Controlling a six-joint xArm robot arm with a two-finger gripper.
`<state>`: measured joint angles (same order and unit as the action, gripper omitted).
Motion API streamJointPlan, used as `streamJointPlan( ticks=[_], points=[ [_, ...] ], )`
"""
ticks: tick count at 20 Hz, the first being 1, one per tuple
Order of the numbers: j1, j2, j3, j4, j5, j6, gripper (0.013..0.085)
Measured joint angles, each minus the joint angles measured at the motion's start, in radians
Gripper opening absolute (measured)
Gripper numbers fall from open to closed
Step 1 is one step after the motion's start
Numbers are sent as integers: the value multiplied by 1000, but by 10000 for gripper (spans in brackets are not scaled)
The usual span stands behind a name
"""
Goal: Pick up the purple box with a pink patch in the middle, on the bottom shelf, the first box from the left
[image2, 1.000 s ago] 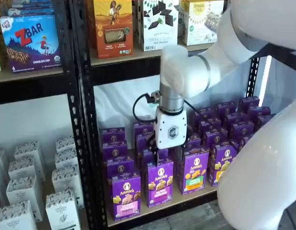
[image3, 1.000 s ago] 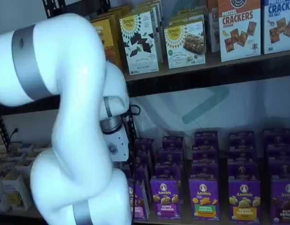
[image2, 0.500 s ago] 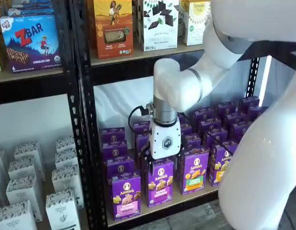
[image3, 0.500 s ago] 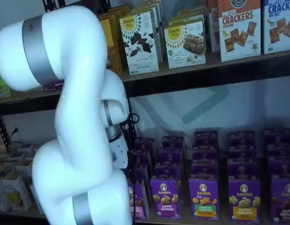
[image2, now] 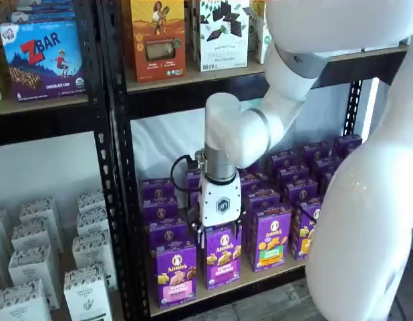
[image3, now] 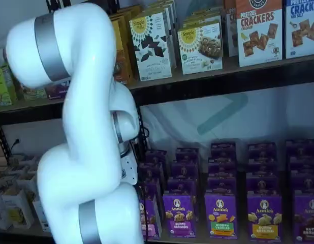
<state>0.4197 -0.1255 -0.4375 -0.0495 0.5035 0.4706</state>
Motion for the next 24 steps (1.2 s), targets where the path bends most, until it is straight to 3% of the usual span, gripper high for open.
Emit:
streamJointPlan(
  ticks=[3, 14, 18, 24],
  points=[
    [-7, 47, -26, -16, -26, 9, 850],
    [-62, 225, -147, 29, -83, -87, 850],
    [-82, 283, -188, 8, -101, -88, 850],
    [-94, 357, -236, 13, -128, -106, 850]
  ],
)
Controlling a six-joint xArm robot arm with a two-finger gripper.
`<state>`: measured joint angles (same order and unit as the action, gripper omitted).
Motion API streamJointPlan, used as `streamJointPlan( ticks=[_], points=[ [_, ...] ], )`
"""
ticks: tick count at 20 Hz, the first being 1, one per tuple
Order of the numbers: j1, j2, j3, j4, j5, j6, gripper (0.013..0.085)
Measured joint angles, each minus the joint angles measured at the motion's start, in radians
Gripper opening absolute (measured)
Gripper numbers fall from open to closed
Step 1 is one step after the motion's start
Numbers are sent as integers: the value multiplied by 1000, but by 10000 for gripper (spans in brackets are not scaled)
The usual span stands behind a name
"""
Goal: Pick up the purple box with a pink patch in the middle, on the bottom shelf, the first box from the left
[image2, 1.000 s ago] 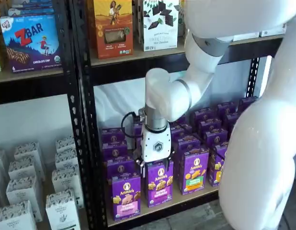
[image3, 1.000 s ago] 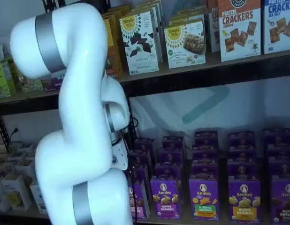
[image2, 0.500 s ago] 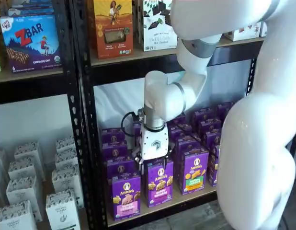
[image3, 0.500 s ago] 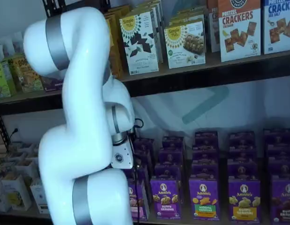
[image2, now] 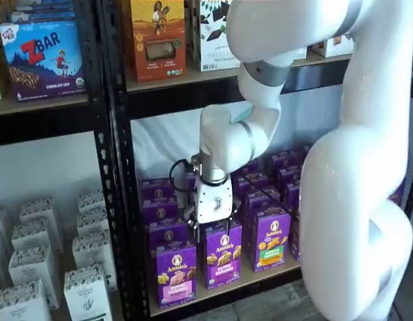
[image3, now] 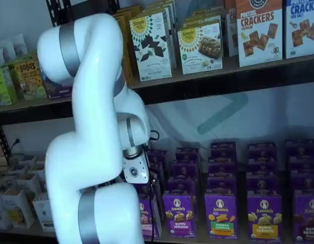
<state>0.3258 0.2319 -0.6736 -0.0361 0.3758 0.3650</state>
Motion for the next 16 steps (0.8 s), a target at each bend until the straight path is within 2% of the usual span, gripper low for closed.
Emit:
streamJointPlan(
  ticks=[10, 16],
  points=[
    [-4, 109, -89, 14, -23, -18, 850],
    [8, 165, -147, 63, -27, -52, 850]
  ],
)
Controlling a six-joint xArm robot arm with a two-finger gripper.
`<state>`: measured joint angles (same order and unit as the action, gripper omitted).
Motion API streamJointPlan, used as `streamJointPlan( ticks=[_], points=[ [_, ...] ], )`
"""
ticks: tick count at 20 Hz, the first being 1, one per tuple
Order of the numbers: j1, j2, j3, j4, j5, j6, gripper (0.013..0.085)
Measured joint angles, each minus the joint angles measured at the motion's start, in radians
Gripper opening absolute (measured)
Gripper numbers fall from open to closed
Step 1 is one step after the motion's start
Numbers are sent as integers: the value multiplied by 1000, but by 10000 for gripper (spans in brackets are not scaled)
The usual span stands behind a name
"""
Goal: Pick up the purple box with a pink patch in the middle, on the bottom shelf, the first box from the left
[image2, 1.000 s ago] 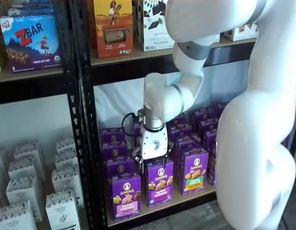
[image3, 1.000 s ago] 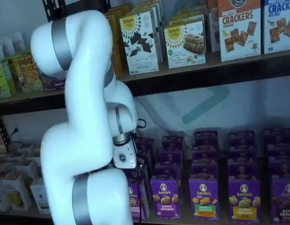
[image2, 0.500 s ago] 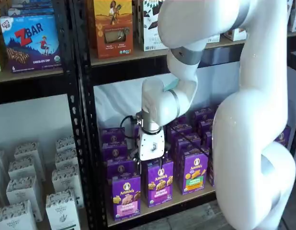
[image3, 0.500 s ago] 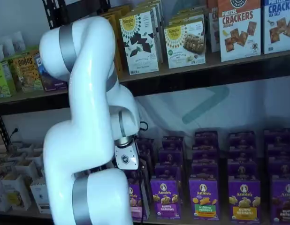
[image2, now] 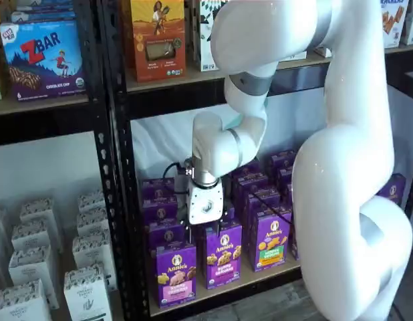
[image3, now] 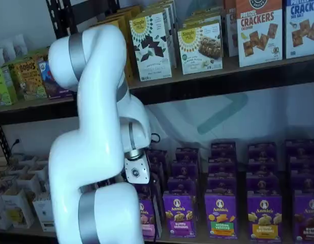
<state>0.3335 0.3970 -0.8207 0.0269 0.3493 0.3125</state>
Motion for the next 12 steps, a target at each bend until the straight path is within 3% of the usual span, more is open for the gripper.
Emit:
streamJointPlan(
  ticks=[12],
  points=[
    [5, 107, -139, 6, 17, 0, 850]
  ],
)
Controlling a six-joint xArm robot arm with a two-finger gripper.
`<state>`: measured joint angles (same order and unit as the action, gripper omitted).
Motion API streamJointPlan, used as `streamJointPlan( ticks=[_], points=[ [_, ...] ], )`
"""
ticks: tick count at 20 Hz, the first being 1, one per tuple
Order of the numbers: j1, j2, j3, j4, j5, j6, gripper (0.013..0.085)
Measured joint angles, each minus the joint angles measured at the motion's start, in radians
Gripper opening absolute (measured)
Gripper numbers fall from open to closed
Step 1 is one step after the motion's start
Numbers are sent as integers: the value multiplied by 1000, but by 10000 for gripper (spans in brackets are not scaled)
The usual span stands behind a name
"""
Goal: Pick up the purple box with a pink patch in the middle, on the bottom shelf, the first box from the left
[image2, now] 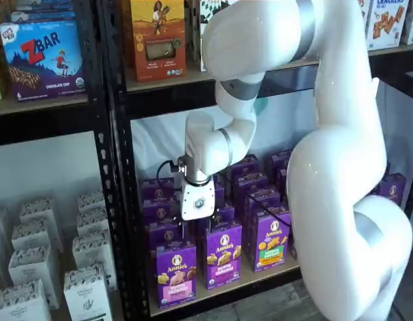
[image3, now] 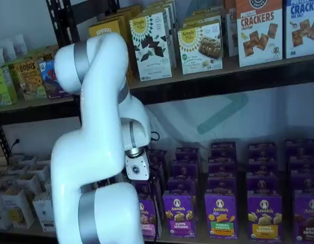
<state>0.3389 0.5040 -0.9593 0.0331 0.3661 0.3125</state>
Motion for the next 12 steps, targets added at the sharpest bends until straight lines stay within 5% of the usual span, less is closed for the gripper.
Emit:
streamJointPlan(
  ticks=[12],
  points=[
    [5, 55, -76, -20, 35, 24, 850]
  ],
)
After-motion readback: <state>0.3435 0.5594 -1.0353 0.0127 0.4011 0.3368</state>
